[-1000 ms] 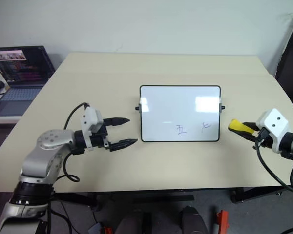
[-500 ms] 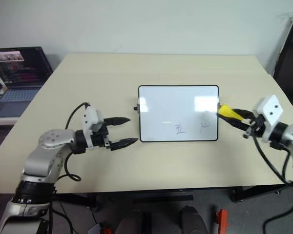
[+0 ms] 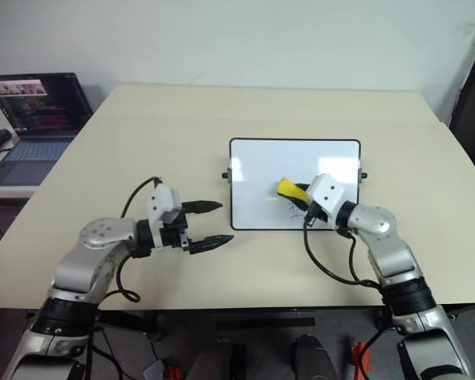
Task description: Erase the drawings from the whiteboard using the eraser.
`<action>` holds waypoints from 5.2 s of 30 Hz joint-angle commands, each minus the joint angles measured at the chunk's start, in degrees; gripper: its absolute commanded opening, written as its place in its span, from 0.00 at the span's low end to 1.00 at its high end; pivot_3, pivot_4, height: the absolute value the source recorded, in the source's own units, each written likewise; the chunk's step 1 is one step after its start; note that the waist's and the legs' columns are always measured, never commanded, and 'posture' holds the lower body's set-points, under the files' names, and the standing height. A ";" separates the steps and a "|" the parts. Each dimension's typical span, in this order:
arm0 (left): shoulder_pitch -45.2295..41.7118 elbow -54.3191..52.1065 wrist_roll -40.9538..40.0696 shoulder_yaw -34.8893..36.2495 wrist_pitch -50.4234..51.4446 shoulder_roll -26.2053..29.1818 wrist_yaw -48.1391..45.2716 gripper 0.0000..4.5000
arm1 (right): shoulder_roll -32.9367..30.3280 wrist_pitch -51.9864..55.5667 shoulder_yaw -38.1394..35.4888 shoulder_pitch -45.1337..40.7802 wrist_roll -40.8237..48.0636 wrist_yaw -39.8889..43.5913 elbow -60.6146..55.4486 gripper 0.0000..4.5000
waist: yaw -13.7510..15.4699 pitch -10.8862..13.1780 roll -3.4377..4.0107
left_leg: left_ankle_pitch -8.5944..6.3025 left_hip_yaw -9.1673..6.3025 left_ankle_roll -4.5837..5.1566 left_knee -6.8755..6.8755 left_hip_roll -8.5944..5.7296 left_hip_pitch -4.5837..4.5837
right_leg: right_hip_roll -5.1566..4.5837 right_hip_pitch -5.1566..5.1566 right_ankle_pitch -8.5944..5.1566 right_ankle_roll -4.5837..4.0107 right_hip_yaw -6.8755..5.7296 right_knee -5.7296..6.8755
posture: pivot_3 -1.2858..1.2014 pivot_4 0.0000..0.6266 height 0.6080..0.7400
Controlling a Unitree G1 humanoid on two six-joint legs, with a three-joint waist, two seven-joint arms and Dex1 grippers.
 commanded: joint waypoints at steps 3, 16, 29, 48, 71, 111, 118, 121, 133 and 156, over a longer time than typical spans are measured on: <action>-0.57 -2.20 -0.04 0.48 -0.47 0.14 0.45 1.00 | 1.06 -7.64 -0.77 -4.07 -2.54 -2.04 9.18 0.21 | -0.03 0.00 0.00 | 0.00 0.00 0.00 0.00 0.00 0.01 | 0.00 -0.01 -0.01 -0.02 0.01 0.06 | 0.52 0.24 1.00; -0.77 -2.32 0.15 0.81 -0.59 0.69 1.10 1.00 | -1.96 -12.17 8.11 5.62 -6.10 11.13 13.79 0.21 | -0.17 -0.13 -0.10 | 0.00 0.01 0.00 0.03 0.00 0.30 | 0.01 0.15 -0.03 -0.05 0.03 0.33 | 0.52 0.24 1.00; -2.33 -1.23 0.58 0.23 -0.73 0.32 0.63 1.00 | -1.37 -16.93 2.04 -4.08 -9.80 -5.20 22.80 0.20 | -0.51 -0.21 -0.22 | 0.05 0.04 0.02 0.09 -0.01 1.21 | 0.02 1.01 -0.28 -0.13 0.13 0.27 | 0.52 0.24 1.00; -2.90 -0.64 0.67 0.19 -0.94 0.33 0.11 1.00 | -2.68 -12.10 6.08 5.02 -7.48 8.72 16.94 0.19 | -1.32 -0.30 -0.37 | 0.06 0.02 0.06 0.02 0.02 1.23 | 0.02 1.06 -0.29 -0.16 0.14 0.20 | 0.52 0.24 1.00; -4.13 0.34 1.11 0.10 -1.28 -0.42 -0.59 1.00 | -2.12 -14.29 2.81 3.66 -5.13 3.08 16.04 0.19 | -1.34 -0.29 -0.39 | 0.09 -0.01 0.10 -0.01 0.00 1.17 | 0.02 1.04 -0.27 -0.17 0.15 0.08 | 0.52 0.24 1.00; -7.80 -0.20 -2.90 4.43 1.96 3.84 -2.78 1.00 | -25.54 12.48 -26.16 14.90 16.69 13.84 -12.20 0.19 | -0.19 0.04 0.01 | -0.36 0.12 0.15 -0.03 -0.02 -0.13 | -0.03 0.05 -0.11 0.20 0.13 -0.50 | 0.52 0.24 1.00; -6.45 -3.50 -3.25 1.30 3.55 -0.34 -1.92 1.00 | -9.22 5.15 -20.12 9.77 9.35 -0.58 -9.42 0.19 | -0.11 0.03 0.00 | -0.35 0.10 0.14 -0.01 -0.03 -0.10 | -0.01 0.05 -0.10 0.18 0.16 -0.40 | 0.52 0.24 1.00; -6.02 -3.69 -2.92 0.80 3.44 -0.44 -2.05 1.00 | -6.08 1.82 -18.07 9.62 7.18 -3.21 -7.42 0.19 | 0.20 0.03 0.00 | -0.35 0.09 0.13 -0.01 -0.04 -0.14 | -0.04 0.03 -0.09 0.18 0.13 -0.42 | 0.52 0.24 1.00; -5.97 -2.74 -2.62 0.05 2.72 -0.64 -2.77 1.00 | -6.18 -8.08 -11.07 5.94 -2.77 -5.22 7.63 0.19 | -0.21 0.02 0.02 | -0.35 0.11 0.14 -0.01 -0.02 -0.07 | -0.02 0.06 -0.09 0.16 0.14 -0.35 | 0.52 0.24 1.00; -6.46 -1.86 -2.23 0.16 2.26 -0.16 -2.82 1.00 | -8.03 -7.28 -5.29 10.23 -8.08 -3.99 7.85 0.19 | -1.38 -0.39 -0.45 | -0.33 0.07 0.16 0.02 0.03 1.37 | 0.02 1.49 -0.36 0.02 0.17 -0.45 | 0.52 0.24 1.00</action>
